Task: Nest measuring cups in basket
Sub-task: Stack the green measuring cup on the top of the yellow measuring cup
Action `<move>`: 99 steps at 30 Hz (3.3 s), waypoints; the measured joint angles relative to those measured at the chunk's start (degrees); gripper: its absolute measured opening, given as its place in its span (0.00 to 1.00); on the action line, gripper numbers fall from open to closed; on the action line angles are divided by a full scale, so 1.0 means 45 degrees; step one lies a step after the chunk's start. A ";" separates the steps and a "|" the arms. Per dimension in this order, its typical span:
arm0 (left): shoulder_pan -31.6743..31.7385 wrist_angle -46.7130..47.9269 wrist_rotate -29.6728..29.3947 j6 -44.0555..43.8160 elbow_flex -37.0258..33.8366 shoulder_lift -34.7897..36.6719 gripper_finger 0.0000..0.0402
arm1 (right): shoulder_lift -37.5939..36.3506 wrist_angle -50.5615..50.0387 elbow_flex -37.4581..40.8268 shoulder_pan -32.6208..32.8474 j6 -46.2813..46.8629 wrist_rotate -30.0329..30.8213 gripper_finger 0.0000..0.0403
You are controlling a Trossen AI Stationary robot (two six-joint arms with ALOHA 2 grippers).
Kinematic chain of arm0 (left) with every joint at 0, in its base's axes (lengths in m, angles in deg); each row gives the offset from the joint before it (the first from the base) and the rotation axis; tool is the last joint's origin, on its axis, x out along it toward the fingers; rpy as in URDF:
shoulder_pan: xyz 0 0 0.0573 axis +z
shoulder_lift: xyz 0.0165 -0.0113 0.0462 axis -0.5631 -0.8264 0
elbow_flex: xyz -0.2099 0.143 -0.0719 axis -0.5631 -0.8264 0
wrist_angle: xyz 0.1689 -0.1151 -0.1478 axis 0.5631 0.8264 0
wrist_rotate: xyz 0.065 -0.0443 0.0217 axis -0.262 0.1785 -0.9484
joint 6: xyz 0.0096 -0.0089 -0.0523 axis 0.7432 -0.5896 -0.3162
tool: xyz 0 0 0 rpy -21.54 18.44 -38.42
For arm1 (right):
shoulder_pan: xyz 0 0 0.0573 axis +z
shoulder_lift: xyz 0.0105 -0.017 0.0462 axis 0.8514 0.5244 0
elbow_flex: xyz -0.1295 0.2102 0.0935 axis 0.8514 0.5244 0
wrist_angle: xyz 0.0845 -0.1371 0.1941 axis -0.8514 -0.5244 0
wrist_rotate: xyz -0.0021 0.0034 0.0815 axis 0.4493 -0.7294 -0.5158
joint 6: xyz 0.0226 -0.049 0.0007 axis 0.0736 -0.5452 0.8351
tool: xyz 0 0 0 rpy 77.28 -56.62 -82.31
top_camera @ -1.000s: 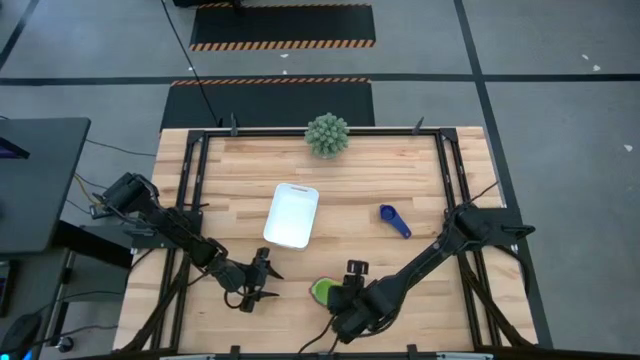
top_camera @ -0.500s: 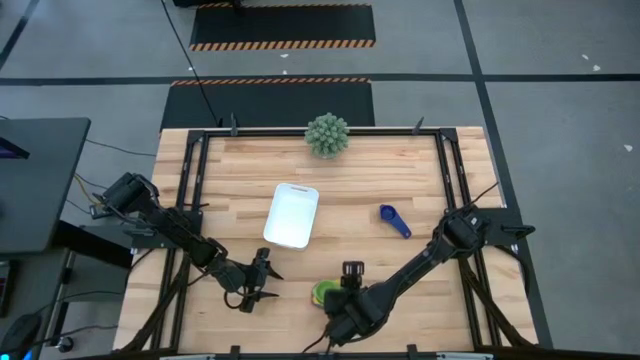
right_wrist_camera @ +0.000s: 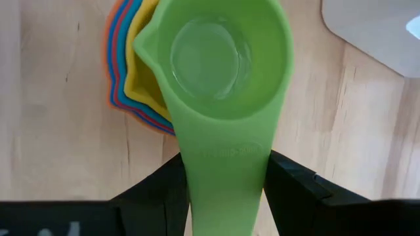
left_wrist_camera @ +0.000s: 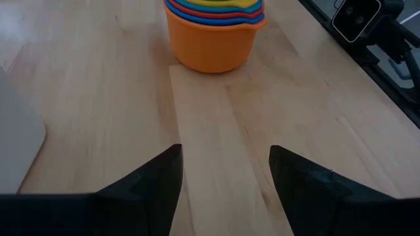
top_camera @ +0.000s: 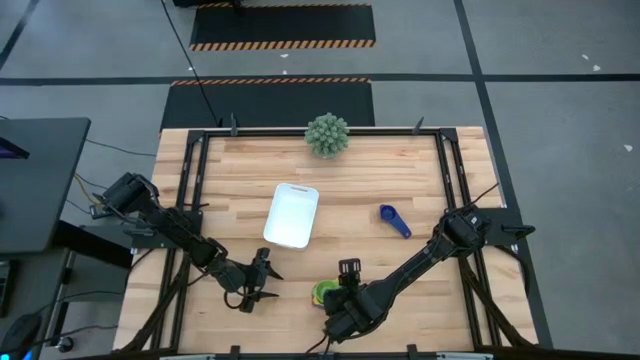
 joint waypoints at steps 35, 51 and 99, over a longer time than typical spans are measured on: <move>-0.0003 0.0005 0.0239 0.0000 0.0000 0.0000 0.58 | -0.0005 -0.0141 0.0010 -0.0408 -0.1673 -0.0022 0.52; 0.0015 0.0005 0.0238 0.0000 0.0000 0.0000 0.58 | -0.0024 -0.1328 -0.0444 -0.0393 -0.0077 -0.0762 0.52; 0.0005 -0.0222 0.0238 -0.0335 0.0005 0.0000 0.58 | -0.1302 0.0446 0.0617 -0.1578 -0.0702 -0.3332 0.73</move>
